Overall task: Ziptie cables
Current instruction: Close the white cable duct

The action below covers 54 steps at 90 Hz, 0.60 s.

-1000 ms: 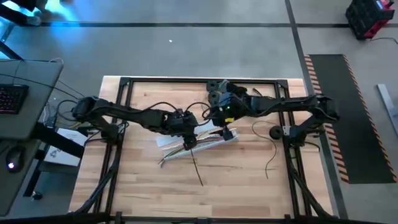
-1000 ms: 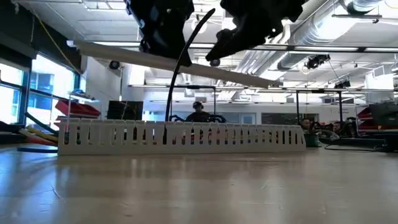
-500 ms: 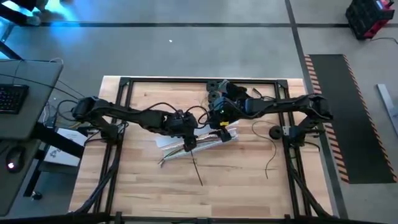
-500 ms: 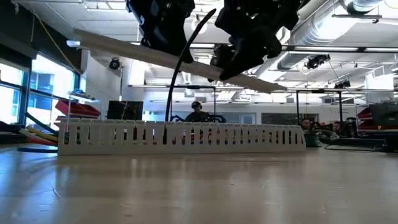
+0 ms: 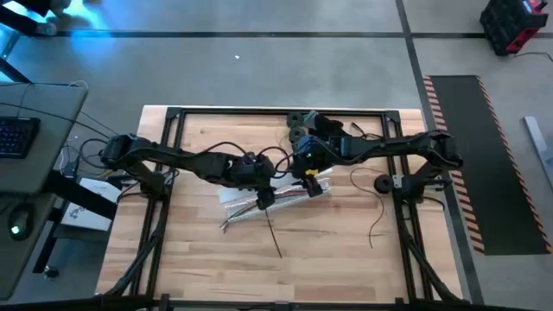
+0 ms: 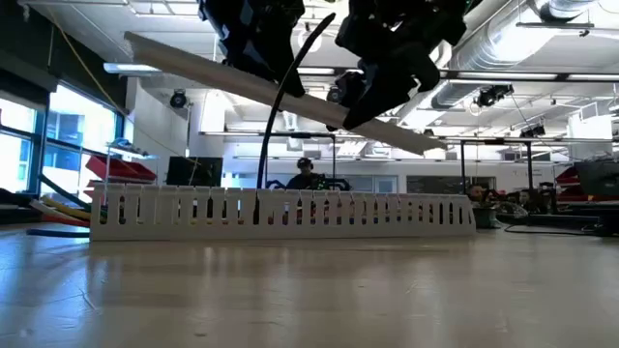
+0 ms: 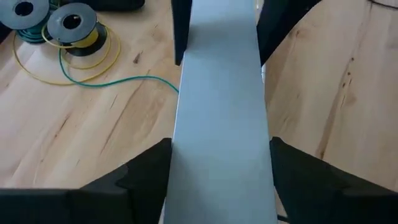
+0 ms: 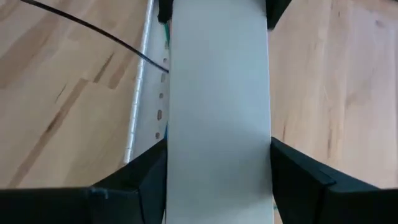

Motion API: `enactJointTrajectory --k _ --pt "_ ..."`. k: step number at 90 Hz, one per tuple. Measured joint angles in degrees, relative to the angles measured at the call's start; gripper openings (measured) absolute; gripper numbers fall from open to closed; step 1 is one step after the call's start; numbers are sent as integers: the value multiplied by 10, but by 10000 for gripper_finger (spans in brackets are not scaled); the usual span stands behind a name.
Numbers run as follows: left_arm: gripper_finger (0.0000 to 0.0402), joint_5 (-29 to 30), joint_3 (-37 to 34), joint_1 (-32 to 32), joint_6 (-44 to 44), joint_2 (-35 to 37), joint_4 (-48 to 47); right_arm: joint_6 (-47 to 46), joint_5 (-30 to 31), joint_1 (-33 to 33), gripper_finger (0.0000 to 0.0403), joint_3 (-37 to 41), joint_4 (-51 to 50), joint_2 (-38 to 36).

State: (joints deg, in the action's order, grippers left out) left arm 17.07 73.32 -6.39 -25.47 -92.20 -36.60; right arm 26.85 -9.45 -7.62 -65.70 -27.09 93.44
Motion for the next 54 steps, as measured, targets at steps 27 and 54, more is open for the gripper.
enactJointTrajectory --k 27,54 --pt "275 -13 0 -3 -27 5 1 -14 -2 2 204 0 -57 1" --pt "249 71 0 -73 -244 47 -80 -35 21 49 204 0 -67 8"
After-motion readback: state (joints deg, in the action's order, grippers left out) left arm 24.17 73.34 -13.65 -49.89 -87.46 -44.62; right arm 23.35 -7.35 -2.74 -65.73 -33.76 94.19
